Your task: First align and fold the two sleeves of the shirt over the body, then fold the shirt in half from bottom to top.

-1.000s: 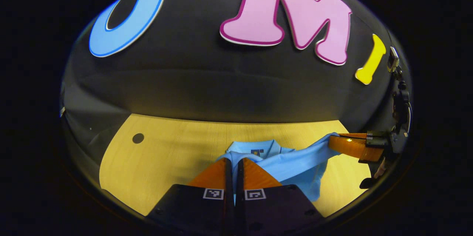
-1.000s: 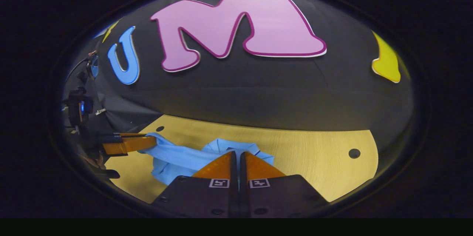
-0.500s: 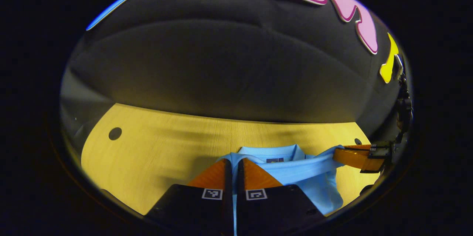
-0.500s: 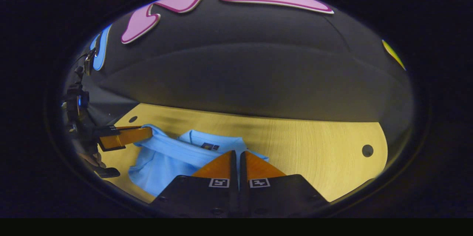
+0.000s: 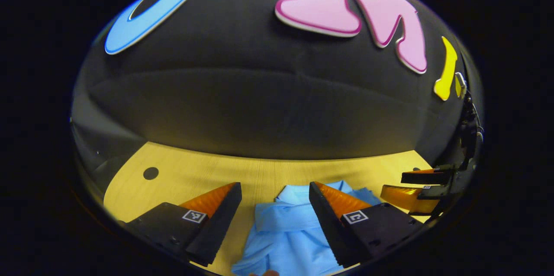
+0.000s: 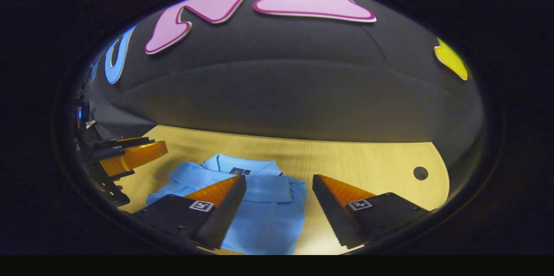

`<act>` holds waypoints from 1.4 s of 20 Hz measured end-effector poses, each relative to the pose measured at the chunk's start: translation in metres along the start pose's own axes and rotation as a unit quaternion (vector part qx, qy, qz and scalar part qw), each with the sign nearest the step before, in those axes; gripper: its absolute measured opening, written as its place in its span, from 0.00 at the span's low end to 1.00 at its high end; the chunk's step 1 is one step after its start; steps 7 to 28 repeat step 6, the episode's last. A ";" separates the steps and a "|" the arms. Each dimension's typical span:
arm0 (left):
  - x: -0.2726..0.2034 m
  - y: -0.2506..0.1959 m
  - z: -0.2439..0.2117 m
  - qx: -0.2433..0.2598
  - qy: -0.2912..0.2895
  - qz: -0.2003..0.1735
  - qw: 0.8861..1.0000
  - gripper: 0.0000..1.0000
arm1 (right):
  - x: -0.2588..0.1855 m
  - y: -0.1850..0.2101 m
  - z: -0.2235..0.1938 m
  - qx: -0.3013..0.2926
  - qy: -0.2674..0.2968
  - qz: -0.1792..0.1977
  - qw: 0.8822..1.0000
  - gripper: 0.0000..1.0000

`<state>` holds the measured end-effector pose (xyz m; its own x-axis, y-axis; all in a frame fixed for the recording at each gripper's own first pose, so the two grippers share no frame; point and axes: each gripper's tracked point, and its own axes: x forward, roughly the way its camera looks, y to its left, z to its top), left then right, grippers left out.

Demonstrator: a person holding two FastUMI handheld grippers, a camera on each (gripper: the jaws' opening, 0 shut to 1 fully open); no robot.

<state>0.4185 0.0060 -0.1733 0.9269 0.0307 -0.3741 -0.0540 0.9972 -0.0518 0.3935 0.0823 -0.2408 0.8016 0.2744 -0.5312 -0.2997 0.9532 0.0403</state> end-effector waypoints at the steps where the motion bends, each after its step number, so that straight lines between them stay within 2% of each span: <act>1: -0.015 -0.001 0.003 0.001 -0.007 -0.001 1.000 0.99 | -0.010 0.002 0.004 -0.004 -0.009 -0.005 1.000 1.00; 6: -0.094 -0.002 0.019 -0.007 -0.041 -0.008 0.999 0.99 | -0.074 0.017 0.022 -0.015 -0.046 -0.025 0.999 1.00; 28: -0.094 -0.002 0.019 -0.007 -0.041 -0.008 0.999 0.99 | -0.074 0.017 0.022 -0.015 -0.046 -0.025 0.999 1.00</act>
